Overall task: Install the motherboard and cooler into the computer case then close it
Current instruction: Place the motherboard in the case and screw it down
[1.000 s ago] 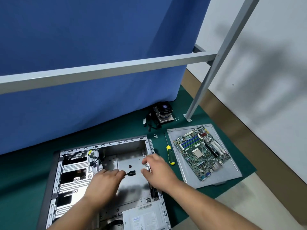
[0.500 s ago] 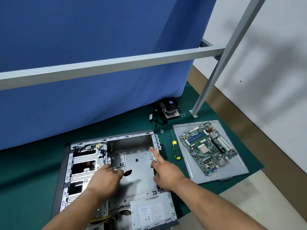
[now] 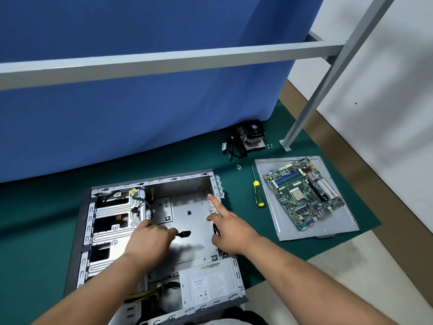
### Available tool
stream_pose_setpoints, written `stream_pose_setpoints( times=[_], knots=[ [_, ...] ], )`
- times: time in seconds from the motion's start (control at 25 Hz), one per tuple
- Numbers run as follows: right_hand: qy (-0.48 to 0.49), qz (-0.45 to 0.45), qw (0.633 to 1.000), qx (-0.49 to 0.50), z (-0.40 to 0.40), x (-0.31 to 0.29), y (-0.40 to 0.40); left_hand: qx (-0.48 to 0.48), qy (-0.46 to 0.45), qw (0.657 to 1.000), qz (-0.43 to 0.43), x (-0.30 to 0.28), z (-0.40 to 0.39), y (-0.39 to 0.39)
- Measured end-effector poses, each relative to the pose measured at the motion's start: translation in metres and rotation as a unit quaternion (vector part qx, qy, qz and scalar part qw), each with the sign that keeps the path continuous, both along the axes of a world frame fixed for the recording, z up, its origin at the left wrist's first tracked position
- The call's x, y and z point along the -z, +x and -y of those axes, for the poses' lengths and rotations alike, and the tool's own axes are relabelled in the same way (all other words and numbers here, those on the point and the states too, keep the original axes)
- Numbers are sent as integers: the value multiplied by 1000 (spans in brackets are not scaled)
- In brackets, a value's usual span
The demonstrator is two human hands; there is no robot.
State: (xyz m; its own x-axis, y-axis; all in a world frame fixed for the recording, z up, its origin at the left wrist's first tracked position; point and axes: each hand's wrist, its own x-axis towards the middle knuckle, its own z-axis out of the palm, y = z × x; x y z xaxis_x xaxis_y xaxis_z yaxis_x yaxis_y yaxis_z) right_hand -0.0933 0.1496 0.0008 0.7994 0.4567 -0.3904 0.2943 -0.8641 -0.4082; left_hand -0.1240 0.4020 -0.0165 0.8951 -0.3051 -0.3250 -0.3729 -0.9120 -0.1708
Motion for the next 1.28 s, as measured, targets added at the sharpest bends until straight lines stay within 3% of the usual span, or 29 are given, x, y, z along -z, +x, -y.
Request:
stream_pose_setpoints(
  times=[0.16, 0.32, 0.48, 0.6, 0.76, 0.84, 0.96, 1.08, 1.2, 1.28],
  knots=[
    [-22, 58, 997, -38, -6, -11, 7, -21, -84, 996, 30, -11, 19, -9],
    [10, 60, 997, -55, -16, -15, 8, -35, -208, 974, 81, -14, 30, -13],
    [9, 88, 993, -79, -11, -13, 16, -103, -239, 965, 45, -1, 39, -8],
    [10, 118, 989, -87, -9, -9, 20, -158, -365, 917, -23, -2, 48, -3],
    [39, 134, 985, -102, 8, -7, 20, -206, -414, 885, -58, 2, 57, 3],
    [79, 128, 987, -61, 19, -3, 16, -234, -421, 873, -80, 6, 58, 3],
    [155, 52, 976, 143, 34, 7, 20, -296, -412, 852, -128, 20, 60, 9],
    [165, -138, 923, 321, 34, 20, 23, -345, -399, 832, -174, 38, 64, 21],
    [236, -320, 789, 468, 28, 35, 8, -317, -356, 851, -221, 57, 76, 26],
    [274, -383, 718, 513, 25, 40, -1, -317, -366, 838, -251, 66, 87, 25]
  ],
)
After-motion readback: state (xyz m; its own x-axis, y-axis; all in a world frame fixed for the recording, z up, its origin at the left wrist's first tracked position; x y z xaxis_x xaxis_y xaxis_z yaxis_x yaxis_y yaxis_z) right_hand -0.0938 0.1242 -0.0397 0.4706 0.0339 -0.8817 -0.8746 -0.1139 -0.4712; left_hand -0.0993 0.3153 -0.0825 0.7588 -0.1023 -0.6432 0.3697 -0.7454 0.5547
